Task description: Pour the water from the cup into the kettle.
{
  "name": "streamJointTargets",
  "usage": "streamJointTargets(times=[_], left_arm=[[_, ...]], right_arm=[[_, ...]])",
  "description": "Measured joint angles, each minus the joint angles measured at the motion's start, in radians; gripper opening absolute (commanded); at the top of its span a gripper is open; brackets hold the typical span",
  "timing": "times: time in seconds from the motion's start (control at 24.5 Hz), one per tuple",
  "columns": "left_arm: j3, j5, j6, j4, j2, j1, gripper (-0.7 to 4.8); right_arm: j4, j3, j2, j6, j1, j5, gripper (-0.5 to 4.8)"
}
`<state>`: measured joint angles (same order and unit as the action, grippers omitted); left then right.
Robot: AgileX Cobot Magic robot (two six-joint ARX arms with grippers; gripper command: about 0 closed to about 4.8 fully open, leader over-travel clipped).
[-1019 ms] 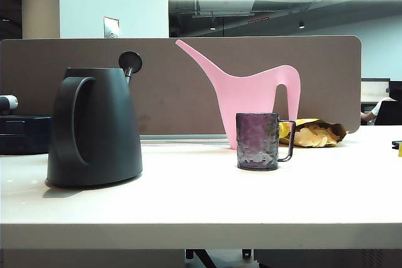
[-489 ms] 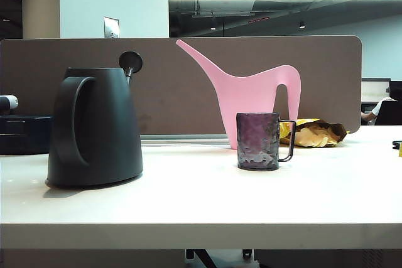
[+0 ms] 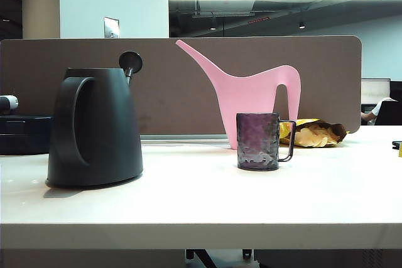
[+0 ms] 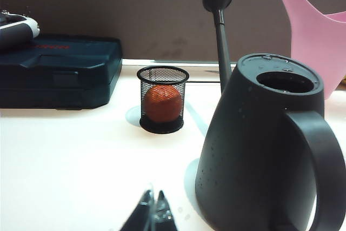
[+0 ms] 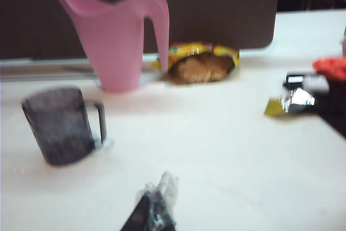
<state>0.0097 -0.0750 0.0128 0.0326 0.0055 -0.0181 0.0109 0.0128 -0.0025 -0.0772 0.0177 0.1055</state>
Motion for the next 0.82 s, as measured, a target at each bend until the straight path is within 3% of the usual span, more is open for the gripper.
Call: streamJointTargets(times=[0.82], left_arm=[[0.000, 0.000, 0.000, 0.000, 0.000, 0.000, -0.05]], right_arm=[[-0.030, -0.007, -0.001, 0.039, 0.000, -0.016, -0.08]])
